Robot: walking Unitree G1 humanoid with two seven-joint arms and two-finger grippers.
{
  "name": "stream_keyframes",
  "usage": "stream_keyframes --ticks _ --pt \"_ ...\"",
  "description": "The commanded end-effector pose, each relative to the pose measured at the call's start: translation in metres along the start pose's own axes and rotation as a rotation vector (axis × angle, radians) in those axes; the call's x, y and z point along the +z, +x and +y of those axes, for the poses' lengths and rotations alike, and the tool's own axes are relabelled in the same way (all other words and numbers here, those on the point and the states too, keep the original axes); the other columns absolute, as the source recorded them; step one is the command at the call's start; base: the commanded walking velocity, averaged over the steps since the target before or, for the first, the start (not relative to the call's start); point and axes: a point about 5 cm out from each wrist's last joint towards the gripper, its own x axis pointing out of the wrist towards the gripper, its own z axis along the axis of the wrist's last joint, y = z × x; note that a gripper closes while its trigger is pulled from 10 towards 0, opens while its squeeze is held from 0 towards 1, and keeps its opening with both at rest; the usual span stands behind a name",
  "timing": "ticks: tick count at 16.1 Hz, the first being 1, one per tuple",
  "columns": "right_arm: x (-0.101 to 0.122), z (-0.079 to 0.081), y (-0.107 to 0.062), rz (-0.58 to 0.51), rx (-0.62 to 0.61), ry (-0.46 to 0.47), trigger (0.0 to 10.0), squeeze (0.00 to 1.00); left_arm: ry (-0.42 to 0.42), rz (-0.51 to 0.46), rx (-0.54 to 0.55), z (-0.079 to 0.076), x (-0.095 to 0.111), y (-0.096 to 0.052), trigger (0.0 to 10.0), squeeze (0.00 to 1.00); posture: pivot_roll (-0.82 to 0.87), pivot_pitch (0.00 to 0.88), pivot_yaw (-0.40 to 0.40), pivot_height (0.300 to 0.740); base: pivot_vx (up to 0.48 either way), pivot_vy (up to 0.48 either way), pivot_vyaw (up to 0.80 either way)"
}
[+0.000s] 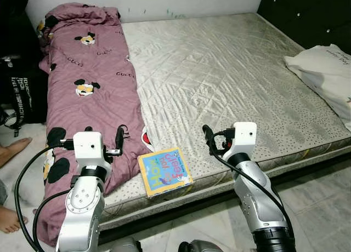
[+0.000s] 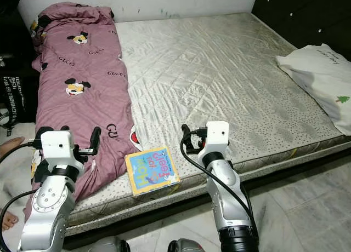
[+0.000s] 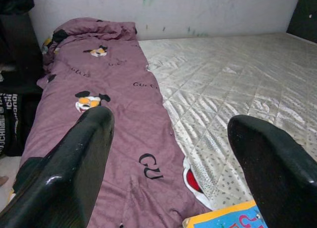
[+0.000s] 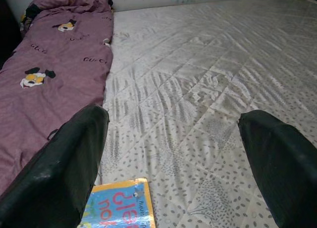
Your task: Clean up the room
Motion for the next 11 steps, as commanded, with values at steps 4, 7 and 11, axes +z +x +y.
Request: stream_keyframes --ticks 4,7,11 --pt "0.005 -0.003 -0.001 -0.023 -0.011 0.003 10.0 0.0 0.001 -0.025 0.018 0.002 0.004 0.001 10.0 0.0 0.06 0.045 -0.036 0.681 0.0 0.0 0.0" --pt "0.006 -0.003 0.0 -0.033 -0.01 0.005 10.0 0.0 0.033 -0.042 0.035 0.003 0.006 0.002 10.0 0.0 0.05 0.045 -0.038 0.651 0.0 0.0 0.0" --pt "0.008 -0.003 0.001 -0.046 -0.012 0.004 10.0 0.0 -0.013 -0.122 0.068 0.011 0.012 0.007 10.0 0.0 0.05 0.049 -0.041 0.651 0.0 0.0 0.0"
